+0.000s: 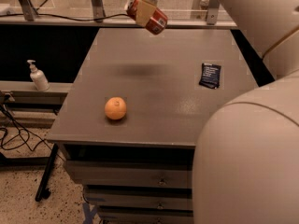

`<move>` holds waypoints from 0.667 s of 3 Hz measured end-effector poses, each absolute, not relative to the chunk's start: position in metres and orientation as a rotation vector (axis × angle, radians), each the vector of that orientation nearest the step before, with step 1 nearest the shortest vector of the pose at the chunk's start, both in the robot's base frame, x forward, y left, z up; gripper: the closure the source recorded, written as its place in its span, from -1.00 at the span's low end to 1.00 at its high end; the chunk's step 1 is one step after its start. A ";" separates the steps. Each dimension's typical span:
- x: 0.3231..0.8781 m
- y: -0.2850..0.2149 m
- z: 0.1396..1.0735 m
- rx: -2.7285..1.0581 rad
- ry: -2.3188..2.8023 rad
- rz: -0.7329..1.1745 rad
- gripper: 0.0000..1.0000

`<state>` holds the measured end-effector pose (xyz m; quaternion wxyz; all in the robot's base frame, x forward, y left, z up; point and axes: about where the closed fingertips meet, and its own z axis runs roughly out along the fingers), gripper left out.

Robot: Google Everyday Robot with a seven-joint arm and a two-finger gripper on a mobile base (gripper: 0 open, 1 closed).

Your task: Knock coke can over

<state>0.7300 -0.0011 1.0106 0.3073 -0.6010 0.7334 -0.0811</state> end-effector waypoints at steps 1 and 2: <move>0.731 0.001 1.007 -1.612 1.948 -0.240 1.00; 0.730 0.013 0.994 -1.673 1.949 -0.308 1.00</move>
Offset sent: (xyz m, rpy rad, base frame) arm 0.0075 0.0263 -0.0358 -0.3100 -0.0308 0.0136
